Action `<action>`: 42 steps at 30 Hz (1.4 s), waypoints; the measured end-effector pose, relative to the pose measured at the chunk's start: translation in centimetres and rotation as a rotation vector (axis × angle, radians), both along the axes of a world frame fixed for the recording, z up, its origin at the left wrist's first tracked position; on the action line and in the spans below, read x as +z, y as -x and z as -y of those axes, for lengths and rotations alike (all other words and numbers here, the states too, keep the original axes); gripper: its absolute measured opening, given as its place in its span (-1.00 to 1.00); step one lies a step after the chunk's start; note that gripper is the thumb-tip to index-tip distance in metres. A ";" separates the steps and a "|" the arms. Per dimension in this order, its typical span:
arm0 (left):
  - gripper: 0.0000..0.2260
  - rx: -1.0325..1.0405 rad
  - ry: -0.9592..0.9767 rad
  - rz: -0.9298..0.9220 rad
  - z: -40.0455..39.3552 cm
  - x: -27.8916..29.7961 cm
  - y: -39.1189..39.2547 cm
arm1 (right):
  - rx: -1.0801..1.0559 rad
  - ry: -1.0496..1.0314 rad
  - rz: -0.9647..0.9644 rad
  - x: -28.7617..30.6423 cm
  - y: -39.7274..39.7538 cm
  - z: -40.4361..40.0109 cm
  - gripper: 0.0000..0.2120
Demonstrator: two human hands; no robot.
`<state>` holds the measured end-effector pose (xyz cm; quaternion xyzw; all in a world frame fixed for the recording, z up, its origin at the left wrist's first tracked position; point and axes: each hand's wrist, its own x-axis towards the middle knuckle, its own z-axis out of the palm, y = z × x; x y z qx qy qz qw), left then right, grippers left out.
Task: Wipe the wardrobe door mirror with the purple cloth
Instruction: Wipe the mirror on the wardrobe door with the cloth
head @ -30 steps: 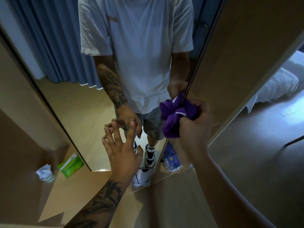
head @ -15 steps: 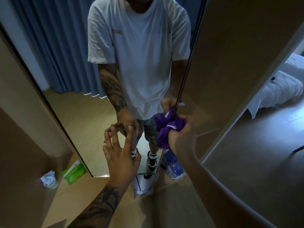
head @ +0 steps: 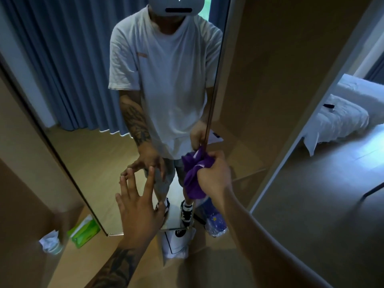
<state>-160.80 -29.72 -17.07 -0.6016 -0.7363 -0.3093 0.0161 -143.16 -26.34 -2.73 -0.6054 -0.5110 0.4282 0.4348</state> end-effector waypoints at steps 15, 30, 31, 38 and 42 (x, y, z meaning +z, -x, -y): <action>-0.03 -0.003 0.079 0.066 0.7 1.8 -0.8 | 0.015 0.221 0.072 -9.7 -1.1 -0.4 -0.62; -0.01 0.003 0.076 0.081 0.4 1.7 -1.1 | -0.063 0.406 0.061 -21.9 -0.1 -2.2 -0.80; -0.02 0.001 0.070 0.086 0.4 1.7 -1.1 | -0.077 0.432 0.035 -22.7 -0.1 -2.3 -0.78; 0.01 0.006 0.092 0.090 0.3 1.7 -1.1 | -0.178 0.485 -0.129 -27.6 -0.2 -2.9 -0.66; 0.00 -0.004 0.088 0.096 0.4 1.6 -1.1 | -0.218 0.536 -0.241 -25.3 0.2 -2.5 -0.62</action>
